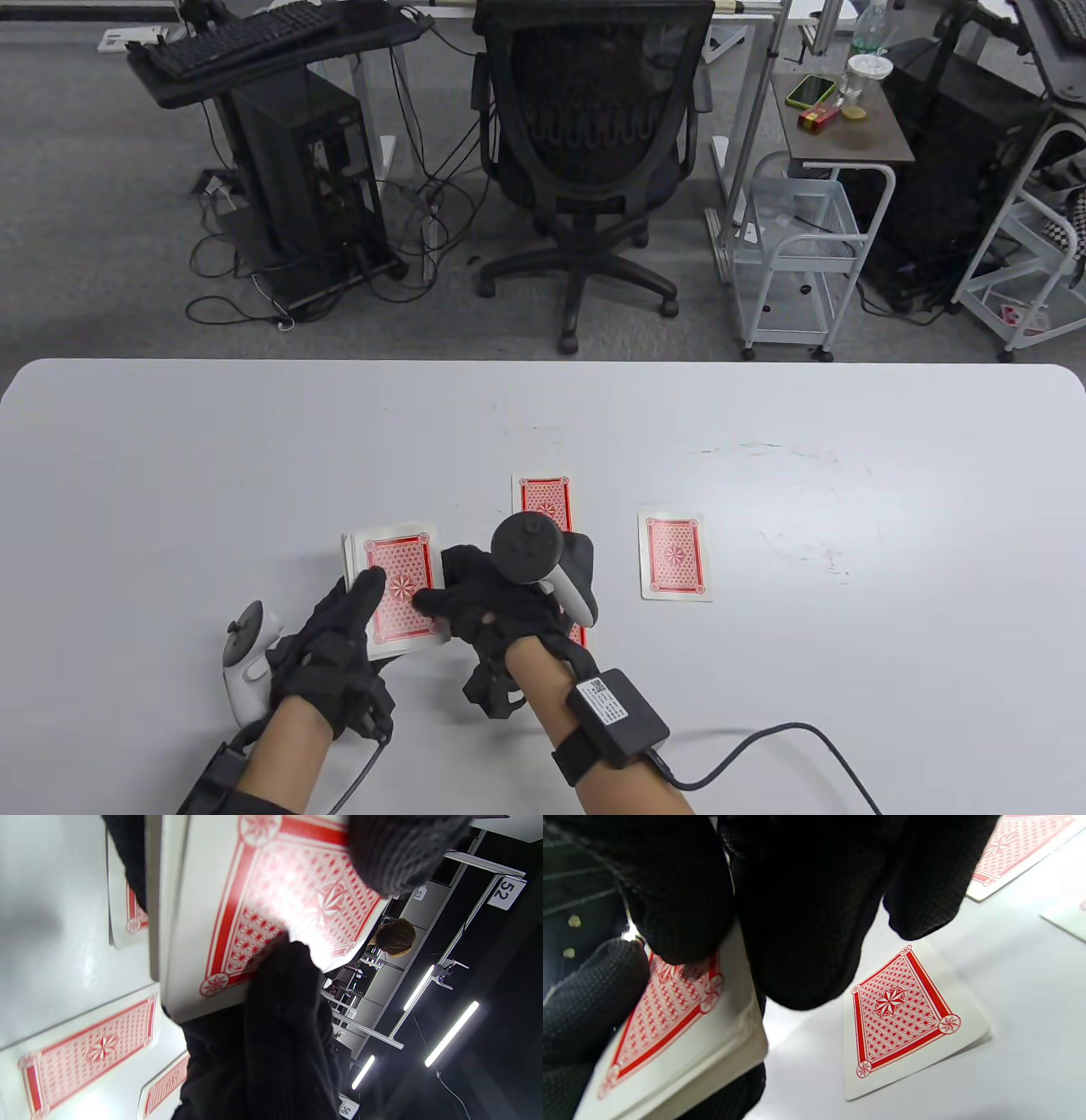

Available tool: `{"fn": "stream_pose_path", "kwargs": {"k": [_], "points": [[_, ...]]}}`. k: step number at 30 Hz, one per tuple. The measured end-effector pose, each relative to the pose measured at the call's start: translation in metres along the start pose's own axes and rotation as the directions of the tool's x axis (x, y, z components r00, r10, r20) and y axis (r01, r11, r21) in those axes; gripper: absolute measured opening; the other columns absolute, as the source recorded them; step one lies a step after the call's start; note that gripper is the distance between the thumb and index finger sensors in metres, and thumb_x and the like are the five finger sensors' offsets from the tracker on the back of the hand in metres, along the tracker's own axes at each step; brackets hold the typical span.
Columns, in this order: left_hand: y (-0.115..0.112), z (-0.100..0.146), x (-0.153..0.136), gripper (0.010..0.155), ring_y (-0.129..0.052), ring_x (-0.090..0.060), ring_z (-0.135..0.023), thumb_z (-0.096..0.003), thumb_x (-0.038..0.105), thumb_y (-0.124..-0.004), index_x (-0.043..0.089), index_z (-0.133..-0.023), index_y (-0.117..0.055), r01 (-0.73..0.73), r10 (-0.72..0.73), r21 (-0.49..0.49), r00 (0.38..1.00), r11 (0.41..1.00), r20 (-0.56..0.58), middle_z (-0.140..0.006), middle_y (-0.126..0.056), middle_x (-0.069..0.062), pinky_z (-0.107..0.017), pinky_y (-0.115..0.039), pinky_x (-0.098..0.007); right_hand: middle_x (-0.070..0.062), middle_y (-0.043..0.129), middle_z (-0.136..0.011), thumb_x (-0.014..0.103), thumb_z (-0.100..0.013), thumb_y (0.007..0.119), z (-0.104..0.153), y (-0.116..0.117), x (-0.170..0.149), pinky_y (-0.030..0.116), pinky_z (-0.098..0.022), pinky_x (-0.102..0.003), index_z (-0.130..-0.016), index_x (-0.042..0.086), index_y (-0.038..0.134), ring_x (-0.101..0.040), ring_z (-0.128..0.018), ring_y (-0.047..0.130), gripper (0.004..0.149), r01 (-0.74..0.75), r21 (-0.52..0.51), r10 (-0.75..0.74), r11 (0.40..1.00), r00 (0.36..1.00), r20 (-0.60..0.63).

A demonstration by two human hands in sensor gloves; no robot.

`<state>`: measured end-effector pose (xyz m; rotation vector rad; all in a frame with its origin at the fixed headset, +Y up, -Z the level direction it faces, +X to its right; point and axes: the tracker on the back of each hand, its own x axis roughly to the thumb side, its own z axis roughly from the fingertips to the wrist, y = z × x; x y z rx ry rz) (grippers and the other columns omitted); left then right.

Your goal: Four-player card dealing with fan arrangement

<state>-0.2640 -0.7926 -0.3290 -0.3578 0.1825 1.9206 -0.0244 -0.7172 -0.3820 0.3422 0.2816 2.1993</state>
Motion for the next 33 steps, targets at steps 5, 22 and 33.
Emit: {"fn": "stream_pose_path", "kwargs": {"k": [5, 22, 33], "points": [[-0.004, -0.002, 0.001, 0.054, -0.101, -0.026, -0.077, -0.0524, 0.051, -0.078, 0.028, -0.099, -0.066, -0.028, 0.027, -0.048, 1.0, 0.998, -0.009, -0.094, -0.086, 0.005, -0.053, -0.089, -0.044, 0.0, 0.092, -0.068, 0.032, -0.047, 0.091, -0.001, -0.014, -0.014, 0.076, -0.054, -0.053, -0.094, 0.004, 0.069, -0.017, -0.047, 0.11, 0.059, 0.152, 0.054, -0.152, 0.987, 0.988, -0.014], [0.023, -0.004, 0.005, 0.054, -0.1, -0.026, -0.078, -0.0532, 0.051, -0.078, 0.028, -0.1, -0.065, 0.002, 0.0, 0.058, 1.0, 0.998, -0.026, -0.095, -0.086, 0.005, -0.054, -0.089, -0.044, -0.004, 0.086, -0.071, 0.034, -0.049, 0.088, -0.087, -0.099, -0.075, 0.074, -0.049, -0.055, -0.104, 0.002, 0.053, -0.015, -0.034, 0.097, 0.072, -0.323, -0.024, 0.288, 0.946, 0.874, -0.391], [0.028, -0.004, 0.004, 0.054, -0.1, -0.027, -0.078, -0.0532, 0.051, -0.078, 0.028, -0.1, -0.065, 0.003, 0.0, 0.078, 0.999, 0.997, -0.036, -0.094, -0.086, 0.005, -0.054, -0.089, -0.044, -0.002, 0.087, -0.072, 0.049, -0.047, 0.086, -0.1, -0.081, -0.078, 0.074, -0.049, -0.053, -0.104, 0.007, 0.056, -0.013, -0.036, 0.097, 0.076, -0.661, 0.06, 0.611, 0.748, 0.651, -0.451]]}}
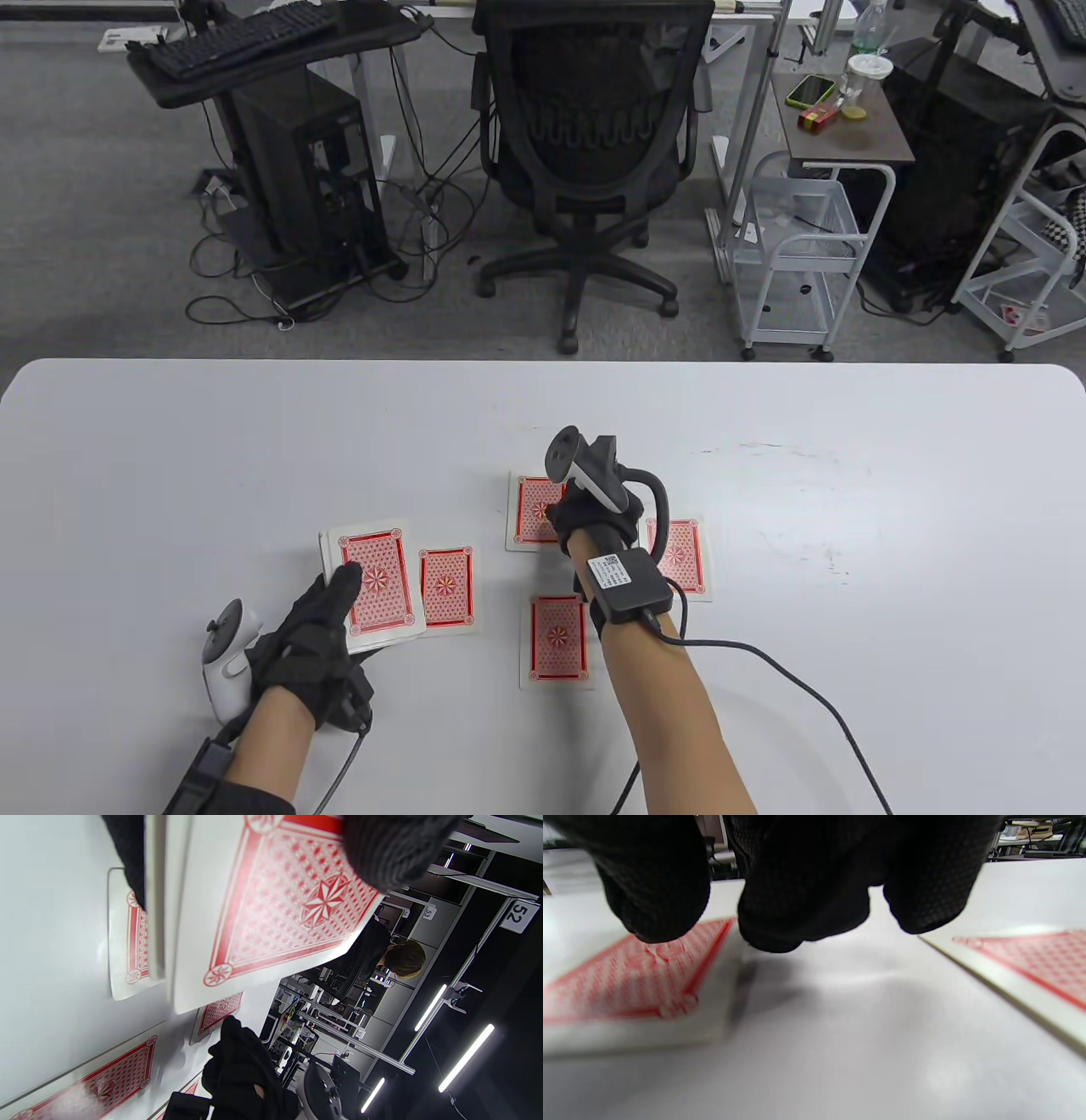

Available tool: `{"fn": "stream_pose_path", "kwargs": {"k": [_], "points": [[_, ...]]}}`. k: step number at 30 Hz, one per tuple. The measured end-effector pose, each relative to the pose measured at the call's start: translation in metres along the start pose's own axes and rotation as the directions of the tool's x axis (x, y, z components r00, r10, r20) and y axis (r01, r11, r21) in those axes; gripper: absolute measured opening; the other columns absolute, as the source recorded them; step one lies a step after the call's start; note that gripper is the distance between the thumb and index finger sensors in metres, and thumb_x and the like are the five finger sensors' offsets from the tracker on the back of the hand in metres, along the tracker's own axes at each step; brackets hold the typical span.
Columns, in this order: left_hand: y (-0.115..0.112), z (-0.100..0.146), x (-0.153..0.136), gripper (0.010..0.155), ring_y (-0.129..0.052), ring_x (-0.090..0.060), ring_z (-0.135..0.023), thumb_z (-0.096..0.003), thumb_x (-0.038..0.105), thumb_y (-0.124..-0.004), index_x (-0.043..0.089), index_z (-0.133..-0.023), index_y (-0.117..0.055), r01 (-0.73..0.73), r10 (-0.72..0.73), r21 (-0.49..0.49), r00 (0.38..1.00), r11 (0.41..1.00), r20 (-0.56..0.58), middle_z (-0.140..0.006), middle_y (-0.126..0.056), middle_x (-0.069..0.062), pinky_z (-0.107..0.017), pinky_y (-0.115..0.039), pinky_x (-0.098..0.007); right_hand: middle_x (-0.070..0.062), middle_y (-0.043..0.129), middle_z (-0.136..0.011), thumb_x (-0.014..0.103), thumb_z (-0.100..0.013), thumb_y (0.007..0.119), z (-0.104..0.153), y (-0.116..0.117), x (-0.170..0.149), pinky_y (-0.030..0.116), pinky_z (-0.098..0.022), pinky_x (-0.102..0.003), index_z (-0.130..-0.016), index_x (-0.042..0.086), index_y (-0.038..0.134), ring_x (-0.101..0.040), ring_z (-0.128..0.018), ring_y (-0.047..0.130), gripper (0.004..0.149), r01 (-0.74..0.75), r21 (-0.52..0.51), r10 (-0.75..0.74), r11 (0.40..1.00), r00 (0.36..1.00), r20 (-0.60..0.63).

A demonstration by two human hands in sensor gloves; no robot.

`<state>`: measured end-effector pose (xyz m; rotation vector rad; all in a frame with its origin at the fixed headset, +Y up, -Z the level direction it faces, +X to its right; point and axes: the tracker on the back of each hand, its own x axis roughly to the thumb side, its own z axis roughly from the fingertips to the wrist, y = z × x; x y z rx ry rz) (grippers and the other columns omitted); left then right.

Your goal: Four-player card dealing with fan arrangement

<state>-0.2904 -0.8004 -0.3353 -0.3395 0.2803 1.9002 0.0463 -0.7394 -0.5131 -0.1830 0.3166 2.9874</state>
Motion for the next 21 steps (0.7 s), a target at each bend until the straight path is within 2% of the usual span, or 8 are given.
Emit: {"fn": "stream_pose_path", "kwargs": {"k": [4, 7, 9, 11, 13, 16, 19, 21], "points": [[-0.006, 0.0, -0.002, 0.054, -0.1, -0.026, -0.078, -0.0532, 0.051, -0.078, 0.028, -0.1, -0.065, -0.001, 0.001, -0.018, 1.0, 1.0, 0.0, -0.094, -0.086, 0.005, -0.054, -0.089, -0.043, -0.008, 0.083, -0.08, 0.051, -0.054, 0.077, 0.029, -0.025, 0.01, 0.072, -0.052, -0.055, -0.104, 0.006, 0.056, -0.018, -0.045, 0.099, 0.071, 0.224, 0.029, -0.226, 0.974, 0.963, 0.148], [-0.012, 0.0, -0.003, 0.054, -0.1, -0.026, -0.078, -0.0532, 0.052, -0.078, 0.028, -0.1, -0.065, -0.006, 0.006, -0.035, 1.0, 0.999, 0.007, -0.094, -0.086, 0.006, -0.054, -0.089, -0.043, -0.011, 0.082, -0.083, 0.051, -0.056, 0.074, 0.064, -0.027, 0.036, 0.071, -0.053, -0.058, -0.102, 0.006, 0.061, -0.022, -0.052, 0.099, 0.066, 0.419, 0.201, -0.464, 0.886, 0.813, 0.352], [-0.015, 0.001, -0.004, 0.053, -0.1, -0.026, -0.078, -0.0531, 0.052, -0.078, 0.028, -0.099, -0.065, -0.009, 0.01, -0.048, 1.0, 0.999, 0.012, -0.094, -0.086, 0.006, -0.054, -0.089, -0.043, -0.011, 0.08, -0.085, 0.053, -0.055, 0.075, 0.086, -0.017, 0.054, 0.071, -0.054, -0.059, -0.103, 0.006, 0.06, -0.024, -0.054, 0.099, 0.068, 0.45, 0.338, -0.56, 0.827, 0.713, 0.423], [-0.018, 0.001, -0.006, 0.054, -0.1, -0.025, -0.078, -0.0529, 0.052, -0.078, 0.029, -0.099, -0.065, -0.017, 0.018, -0.05, 1.0, 0.999, 0.017, -0.094, -0.086, 0.006, -0.054, -0.089, -0.043, -0.01, 0.077, -0.087, 0.054, -0.053, 0.078, 0.103, -0.006, 0.068, 0.069, -0.055, -0.06, -0.104, 0.005, 0.056, -0.024, -0.059, 0.097, 0.074, 0.431, 0.396, -0.582, 0.811, 0.668, 0.464], [-0.02, 0.002, -0.009, 0.053, -0.1, -0.025, -0.078, -0.0525, 0.053, -0.078, 0.03, -0.099, -0.065, -0.026, 0.027, -0.055, 0.999, 0.998, 0.017, -0.094, -0.086, 0.007, -0.054, -0.089, -0.043, -0.006, 0.076, -0.084, 0.049, -0.051, 0.084, 0.116, 0.006, 0.078, 0.069, -0.056, -0.06, -0.1, 0.006, 0.055, -0.021, -0.059, 0.097, 0.072, 0.446, 0.401, -0.595, 0.8, 0.669, 0.445], [-0.022, 0.006, -0.012, 0.053, -0.1, -0.025, -0.078, -0.0518, 0.053, -0.079, 0.031, -0.098, -0.066, -0.062, 0.063, -0.033, 0.998, 0.998, 0.021, -0.093, -0.086, 0.008, -0.054, -0.089, -0.043, -0.003, 0.084, -0.072, 0.039, -0.045, 0.091, 0.125, 0.009, 0.078, 0.073, -0.053, -0.058, -0.093, 0.008, 0.067, -0.018, -0.048, 0.102, 0.062, 0.555, 0.247, -0.605, 0.795, 0.686, 0.405], [-0.021, 0.007, -0.01, 0.053, -0.1, -0.025, -0.078, -0.0513, 0.052, -0.079, 0.031, -0.098, -0.066, -0.073, 0.074, -0.048, 0.997, 0.996, 0.028, -0.093, -0.086, 0.007, -0.054, -0.089, -0.043, 0.0, 0.091, -0.066, 0.037, -0.041, 0.095, 0.122, 0.005, 0.072, 0.075, -0.053, -0.056, -0.089, 0.009, 0.074, -0.016, -0.044, 0.107, 0.059, 0.605, 0.237, -0.646, 0.76, 0.659, 0.385], [-0.021, 0.005, -0.008, 0.053, -0.1, -0.026, -0.078, -0.0515, 0.052, -0.078, 0.03, -0.099, -0.065, -0.113, 0.116, -0.084, 0.993, 0.99, 0.028, -0.094, -0.086, 0.007, -0.054, -0.089, -0.043, 0.0, 0.093, -0.066, 0.035, -0.042, 0.093, 0.113, 0.004, 0.065, 0.076, -0.054, -0.055, -0.091, 0.007, 0.073, -0.016, -0.046, 0.109, 0.06, 0.642, 0.324, -0.719, 0.694, 0.597, 0.357]]}}
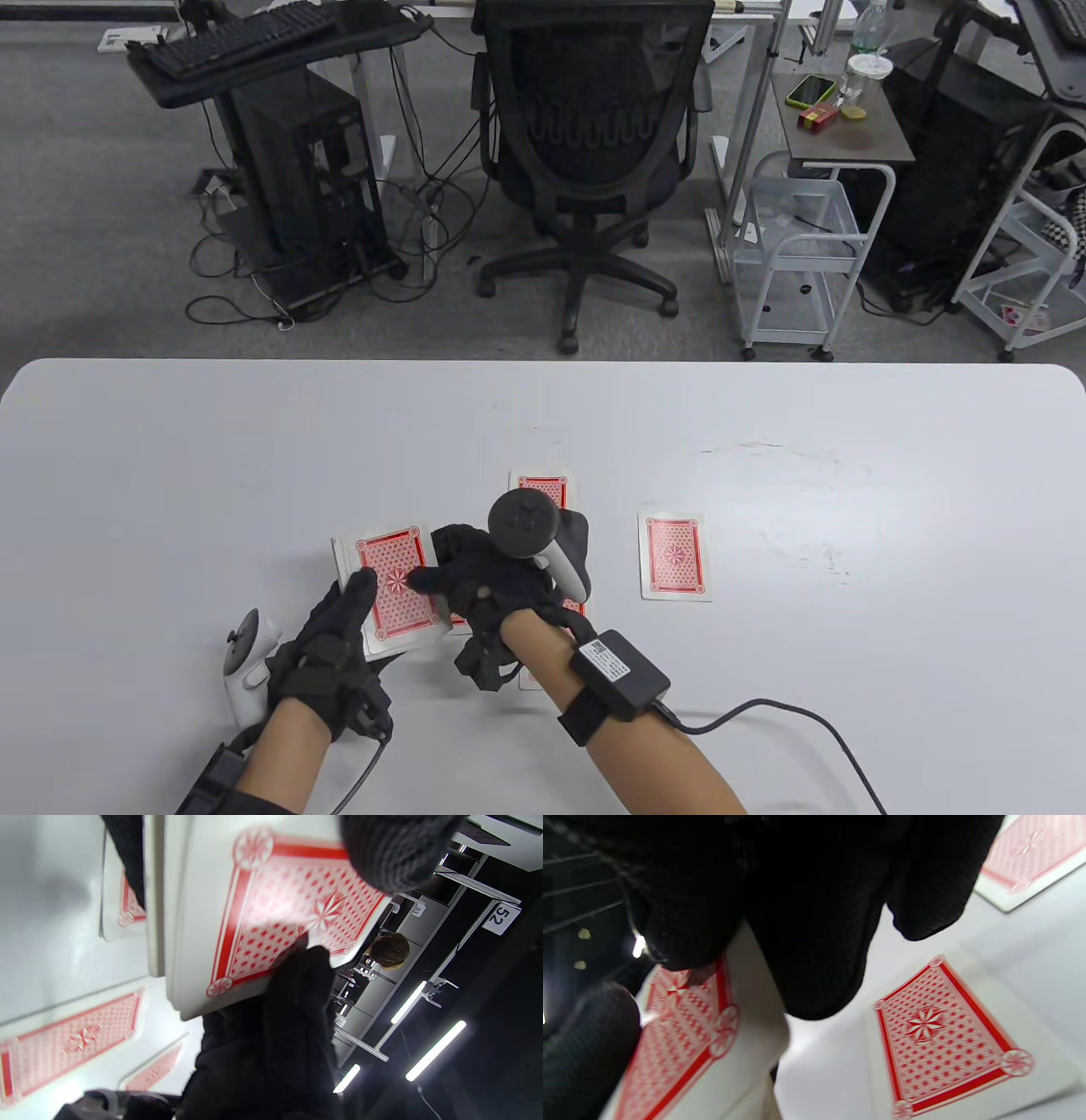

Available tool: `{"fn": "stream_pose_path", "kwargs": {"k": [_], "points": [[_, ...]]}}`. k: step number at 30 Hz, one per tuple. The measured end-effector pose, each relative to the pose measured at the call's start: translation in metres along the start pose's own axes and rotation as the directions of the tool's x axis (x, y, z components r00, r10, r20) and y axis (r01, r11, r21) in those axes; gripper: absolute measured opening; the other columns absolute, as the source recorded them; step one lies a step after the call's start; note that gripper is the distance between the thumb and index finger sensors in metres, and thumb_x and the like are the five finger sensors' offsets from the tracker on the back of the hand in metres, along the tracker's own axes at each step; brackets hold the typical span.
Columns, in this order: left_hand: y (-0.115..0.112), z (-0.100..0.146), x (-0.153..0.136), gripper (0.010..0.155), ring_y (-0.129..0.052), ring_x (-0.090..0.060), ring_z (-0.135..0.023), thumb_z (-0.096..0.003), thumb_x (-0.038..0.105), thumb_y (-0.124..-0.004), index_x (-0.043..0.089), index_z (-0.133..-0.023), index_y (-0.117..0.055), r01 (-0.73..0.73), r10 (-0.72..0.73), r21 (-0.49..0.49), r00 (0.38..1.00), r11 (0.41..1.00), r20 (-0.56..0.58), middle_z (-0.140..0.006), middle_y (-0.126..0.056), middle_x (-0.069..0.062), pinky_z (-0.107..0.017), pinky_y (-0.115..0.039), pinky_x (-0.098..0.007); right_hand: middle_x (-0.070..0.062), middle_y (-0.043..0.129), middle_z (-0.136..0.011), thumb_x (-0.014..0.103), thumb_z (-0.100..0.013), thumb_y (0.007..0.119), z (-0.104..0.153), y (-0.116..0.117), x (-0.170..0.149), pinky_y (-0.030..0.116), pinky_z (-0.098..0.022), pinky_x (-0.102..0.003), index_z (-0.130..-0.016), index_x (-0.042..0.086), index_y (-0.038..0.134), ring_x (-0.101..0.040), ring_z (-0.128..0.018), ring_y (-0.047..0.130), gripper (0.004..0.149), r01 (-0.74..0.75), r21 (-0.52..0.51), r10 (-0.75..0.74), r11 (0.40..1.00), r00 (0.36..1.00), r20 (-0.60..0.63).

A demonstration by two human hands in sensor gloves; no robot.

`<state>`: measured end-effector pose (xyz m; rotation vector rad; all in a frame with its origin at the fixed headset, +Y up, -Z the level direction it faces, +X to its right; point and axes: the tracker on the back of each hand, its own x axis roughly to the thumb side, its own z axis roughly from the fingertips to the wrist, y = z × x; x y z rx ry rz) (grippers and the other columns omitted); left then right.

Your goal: Four-player card dealing with fan arrangement

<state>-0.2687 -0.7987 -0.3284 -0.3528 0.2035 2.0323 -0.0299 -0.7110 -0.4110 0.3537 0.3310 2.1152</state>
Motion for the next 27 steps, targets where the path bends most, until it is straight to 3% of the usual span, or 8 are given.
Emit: {"fn": "stream_pose_path", "kwargs": {"k": [3, 6, 9, 12, 15, 19, 25, 27], "points": [[-0.001, -0.001, 0.003, 0.053, -0.1, -0.026, -0.079, -0.0519, 0.051, -0.077, 0.03, -0.099, -0.065, 0.014, -0.014, -0.011, 1.0, 1.0, 0.006, -0.094, -0.086, 0.007, -0.054, -0.089, -0.044, -0.001, 0.092, -0.068, 0.031, -0.045, 0.091, -0.001, -0.017, -0.012, 0.075, -0.054, -0.057, -0.094, 0.003, 0.069, -0.019, -0.05, 0.109, 0.06, 0.135, 0.037, -0.134, 0.99, 0.991, -0.022], [0.0, 0.0, 0.003, 0.053, -0.1, -0.026, -0.078, -0.0519, 0.051, -0.078, 0.03, -0.099, -0.066, 0.043, -0.043, 0.009, 0.999, 0.999, 0.004, -0.094, -0.086, 0.006, -0.053, -0.089, -0.044, -0.002, 0.091, -0.068, 0.032, -0.047, 0.09, 0.001, -0.049, -0.026, 0.077, -0.05, -0.054, -0.097, 0.0, 0.063, -0.018, -0.043, 0.107, 0.066, 0.138, 0.008, -0.138, 0.99, 0.99, -0.035], [0.002, 0.0, 0.001, 0.053, -0.1, -0.026, -0.078, -0.0519, 0.051, -0.078, 0.029, -0.099, -0.066, 0.043, -0.043, 0.027, 0.999, 0.999, -0.013, -0.094, -0.086, 0.006, -0.053, -0.089, -0.044, -0.004, 0.091, -0.069, 0.032, -0.048, 0.09, 0.012, -0.103, -0.05, 0.079, -0.044, -0.052, -0.1, -0.001, 0.06, -0.013, -0.029, 0.102, 0.069, 0.049, -0.086, -0.057, 0.995, 0.994, -0.093], [0.002, -0.001, 0.001, 0.053, -0.1, -0.026, -0.078, -0.0521, 0.051, -0.078, 0.03, -0.099, -0.066, 0.064, -0.063, 0.028, 0.998, 0.998, -0.022, -0.094, -0.086, 0.006, -0.054, -0.089, -0.044, -0.004, 0.088, -0.07, 0.033, -0.048, 0.09, 0.025, -0.148, -0.074, 0.078, -0.044, -0.053, -0.102, 0.0, 0.058, -0.013, -0.029, 0.098, 0.071, -0.086, -0.133, 0.057, 0.987, 0.976, -0.21], [0.002, -0.003, 0.0, 0.053, -0.1, -0.026, -0.079, -0.0523, 0.051, -0.078, 0.03, -0.099, -0.065, 0.076, -0.076, 0.022, 0.997, 0.997, -0.031, -0.094, -0.086, 0.006, -0.054, -0.088, -0.044, -0.004, 0.088, -0.07, 0.034, -0.048, 0.091, 0.036, -0.175, -0.098, 0.076, -0.046, -0.054, -0.103, 0.002, 0.057, -0.013, -0.029, 0.096, 0.072, -0.268, -0.158, 0.2, 0.95, 0.915, -0.352], [0.002, -0.003, 0.001, 0.053, -0.099, -0.026, -0.079, -0.0525, 0.051, -0.077, 0.03, -0.099, -0.065, 0.092, -0.092, 0.028, 0.995, 0.995, -0.032, -0.094, -0.086, 0.006, -0.054, -0.088, -0.044, -0.003, 0.087, -0.069, 0.035, -0.047, 0.092, 0.041, -0.184, -0.133, 0.075, -0.047, -0.055, -0.103, 0.005, 0.058, -0.013, -0.03, 0.095, 0.073, -0.475, -0.093, 0.363, 0.875, 0.771, -0.523], [0.007, -0.002, 0.002, 0.053, -0.1, -0.026, -0.078, -0.0522, 0.051, -0.078, 0.03, -0.099, -0.066, 0.096, -0.095, 0.053, 0.995, 0.994, -0.028, -0.094, -0.086, 0.006, -0.054, -0.088, -0.044, -0.002, 0.085, -0.074, 0.045, -0.044, 0.091, 0.035, -0.171, -0.164, 0.072, -0.051, -0.056, -0.104, 0.01, 0.056, -0.014, -0.038, 0.095, 0.077, -0.759, 0.062, 0.613, 0.648, 0.471, -0.635], [0.008, -0.001, 0.002, 0.053, -0.1, -0.026, -0.078, -0.0523, 0.051, -0.078, 0.03, -0.099, -0.066, 0.091, -0.09, 0.055, 0.996, 0.994, -0.03, -0.094, -0.086, 0.006, -0.054, -0.088, -0.044, -0.002, 0.084, -0.075, 0.047, -0.045, 0.089, 0.039, -0.172, -0.163, 0.072, -0.052, -0.056, -0.104, 0.01, 0.055, -0.015, -0.039, 0.096, 0.078, -0.749, 0.071, 0.606, 0.659, 0.473, -0.639]]}}
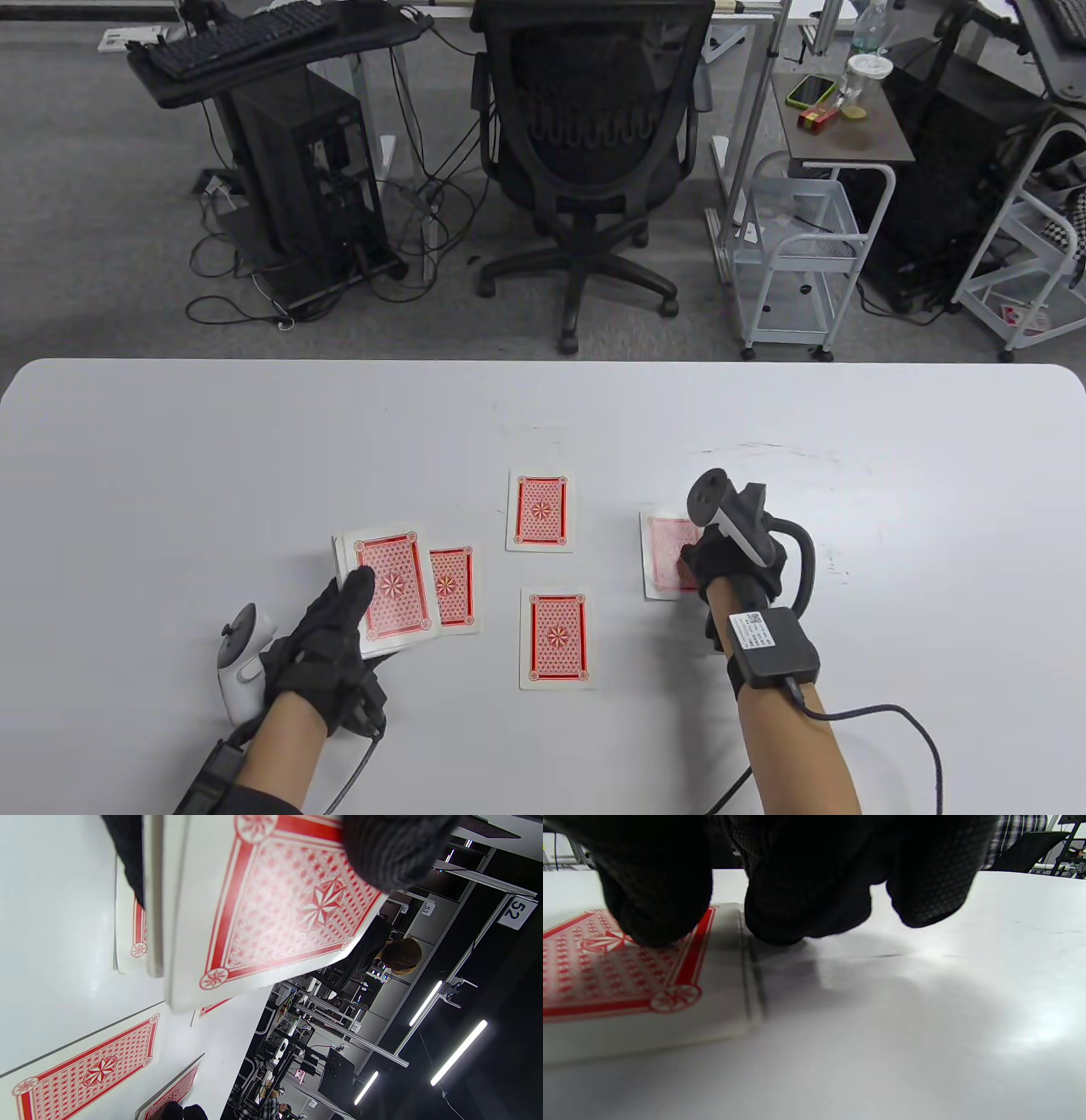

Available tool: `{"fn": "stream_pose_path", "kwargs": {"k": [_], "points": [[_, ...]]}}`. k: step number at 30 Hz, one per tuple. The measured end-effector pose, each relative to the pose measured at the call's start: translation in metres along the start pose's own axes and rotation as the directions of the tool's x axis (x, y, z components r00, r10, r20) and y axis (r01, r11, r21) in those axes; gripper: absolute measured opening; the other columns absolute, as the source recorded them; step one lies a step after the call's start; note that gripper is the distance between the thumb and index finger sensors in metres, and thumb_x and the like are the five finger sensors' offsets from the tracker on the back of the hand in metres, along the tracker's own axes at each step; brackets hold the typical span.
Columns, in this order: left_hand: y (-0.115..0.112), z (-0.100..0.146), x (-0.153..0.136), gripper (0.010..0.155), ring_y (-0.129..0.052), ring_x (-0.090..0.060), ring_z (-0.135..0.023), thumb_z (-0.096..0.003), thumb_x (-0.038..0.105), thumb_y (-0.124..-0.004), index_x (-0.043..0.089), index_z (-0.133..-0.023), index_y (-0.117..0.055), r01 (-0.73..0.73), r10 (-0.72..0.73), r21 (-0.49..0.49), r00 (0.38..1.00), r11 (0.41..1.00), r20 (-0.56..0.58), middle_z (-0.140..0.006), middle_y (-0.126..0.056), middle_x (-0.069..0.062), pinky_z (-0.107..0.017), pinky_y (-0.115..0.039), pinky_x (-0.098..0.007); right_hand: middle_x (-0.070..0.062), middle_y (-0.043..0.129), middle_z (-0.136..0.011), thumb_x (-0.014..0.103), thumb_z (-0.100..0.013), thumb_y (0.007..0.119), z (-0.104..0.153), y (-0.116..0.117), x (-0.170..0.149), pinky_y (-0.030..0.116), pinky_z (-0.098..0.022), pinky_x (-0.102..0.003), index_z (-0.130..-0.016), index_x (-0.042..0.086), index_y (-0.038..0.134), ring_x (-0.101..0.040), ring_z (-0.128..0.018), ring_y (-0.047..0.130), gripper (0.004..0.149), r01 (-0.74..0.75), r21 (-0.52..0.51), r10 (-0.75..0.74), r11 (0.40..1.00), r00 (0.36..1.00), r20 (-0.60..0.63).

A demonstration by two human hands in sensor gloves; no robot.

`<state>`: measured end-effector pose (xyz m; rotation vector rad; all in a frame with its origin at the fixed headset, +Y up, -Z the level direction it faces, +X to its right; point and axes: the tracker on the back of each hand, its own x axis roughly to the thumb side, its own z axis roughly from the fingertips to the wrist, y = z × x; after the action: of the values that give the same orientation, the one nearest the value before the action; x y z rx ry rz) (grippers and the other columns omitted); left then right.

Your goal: Four-player card dealing with fan arrangement

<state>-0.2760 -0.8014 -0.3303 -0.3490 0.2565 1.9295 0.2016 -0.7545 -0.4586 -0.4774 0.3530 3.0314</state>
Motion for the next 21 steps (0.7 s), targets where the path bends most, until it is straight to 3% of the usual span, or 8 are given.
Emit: {"fn": "stream_pose_path", "kwargs": {"k": [5, 9, 13, 16, 18, 20, 21], "points": [[-0.008, -0.001, -0.002, 0.053, -0.1, -0.026, -0.079, -0.0523, 0.052, -0.078, 0.03, -0.099, -0.065, 0.013, -0.014, -0.028, 1.0, 1.0, -0.007, -0.094, -0.086, 0.006, -0.054, -0.088, -0.043, -0.007, 0.08, -0.083, 0.049, -0.05, 0.083, 0.042, -0.033, 0.006, 0.07, -0.054, -0.058, -0.107, 0.009, 0.052, -0.02, -0.051, 0.097, 0.076, 0.132, -0.053, -0.124, 0.99, 0.984, 0.131], [-0.019, 0.0, -0.006, 0.053, -0.1, -0.025, -0.079, -0.0523, 0.052, -0.078, 0.03, -0.099, -0.065, 0.033, -0.034, -0.063, 0.999, 0.997, -0.009, -0.094, -0.086, 0.006, -0.054, -0.089, -0.043, -0.01, 0.078, -0.087, 0.049, -0.054, 0.079, 0.088, -0.044, 0.048, 0.069, -0.055, -0.059, -0.106, 0.008, 0.053, -0.023, -0.056, 0.098, 0.071, 0.382, 0.031, -0.37, 0.924, 0.87, 0.327], [-0.028, 0.001, -0.009, 0.053, -0.1, -0.025, -0.078, -0.0521, 0.052, -0.078, 0.03, -0.099, -0.066, 0.048, -0.049, -0.085, 0.999, 0.995, -0.004, -0.094, -0.086, 0.007, -0.054, -0.089, -0.043, -0.011, 0.078, -0.087, 0.05, -0.055, 0.077, 0.119, -0.028, 0.099, 0.07, -0.055, -0.059, -0.105, 0.007, 0.055, -0.024, -0.058, 0.098, 0.069, 0.545, 0.239, -0.588, 0.804, 0.669, 0.454], [-0.032, 0.003, -0.009, 0.053, -0.1, -0.025, -0.078, -0.052, 0.052, -0.078, 0.03, -0.098, -0.066, 0.062, -0.062, -0.099, 0.998, 0.993, 0.006, -0.093, -0.086, 0.007, -0.054, -0.089, -0.043, -0.013, 0.073, -0.091, 0.053, -0.054, 0.077, 0.136, -0.008, 0.131, 0.067, -0.056, -0.06, -0.107, 0.005, 0.05, -0.027, -0.063, 0.095, 0.076, 0.583, 0.371, -0.688, 0.723, 0.561, 0.46], [-0.035, 0.004, -0.009, 0.053, -0.1, -0.024, -0.078, -0.0519, 0.052, -0.078, 0.03, -0.098, -0.066, 0.059, -0.058, -0.106, 0.998, 0.993, 0.012, -0.093, -0.087, 0.007, -0.054, -0.089, -0.043, -0.013, 0.072, -0.09, 0.053, -0.053, 0.079, 0.142, 0.001, 0.144, 0.067, -0.056, -0.061, -0.106, 0.003, 0.049, -0.027, -0.065, 0.094, 0.079, 0.574, 0.414, -0.707, 0.706, 0.54, 0.457], [-0.038, 0.006, -0.009, 0.052, -0.101, -0.025, -0.077, -0.0517, 0.052, -0.079, 0.03, -0.098, -0.067, 0.069, -0.068, -0.111, 0.998, 0.991, 0.019, -0.093, -0.087, 0.007, -0.053, -0.089, -0.043, -0.007, 0.075, -0.086, 0.05, -0.051, 0.083, 0.148, 0.007, 0.154, 0.068, -0.055, -0.061, -0.103, 0.006, 0.054, -0.023, -0.06, 0.096, 0.074, 0.572, 0.436, -0.717, 0.695, 0.502, 0.483], [-0.04, 0.007, -0.009, 0.052, -0.101, -0.024, -0.077, -0.0516, 0.052, -0.079, 0.031, -0.098, -0.067, 0.097, -0.094, -0.11, 0.995, 0.989, 0.027, -0.093, -0.087, 0.008, -0.053, -0.089, -0.043, -0.004, 0.081, -0.078, 0.042, -0.049, 0.088, 0.152, 0.01, 0.158, 0.071, -0.054, -0.06, -0.098, 0.007, 0.061, -0.021, -0.052, 0.1, 0.066, 0.62, 0.399, -0.731, 0.676, 0.49, 0.475]]}}
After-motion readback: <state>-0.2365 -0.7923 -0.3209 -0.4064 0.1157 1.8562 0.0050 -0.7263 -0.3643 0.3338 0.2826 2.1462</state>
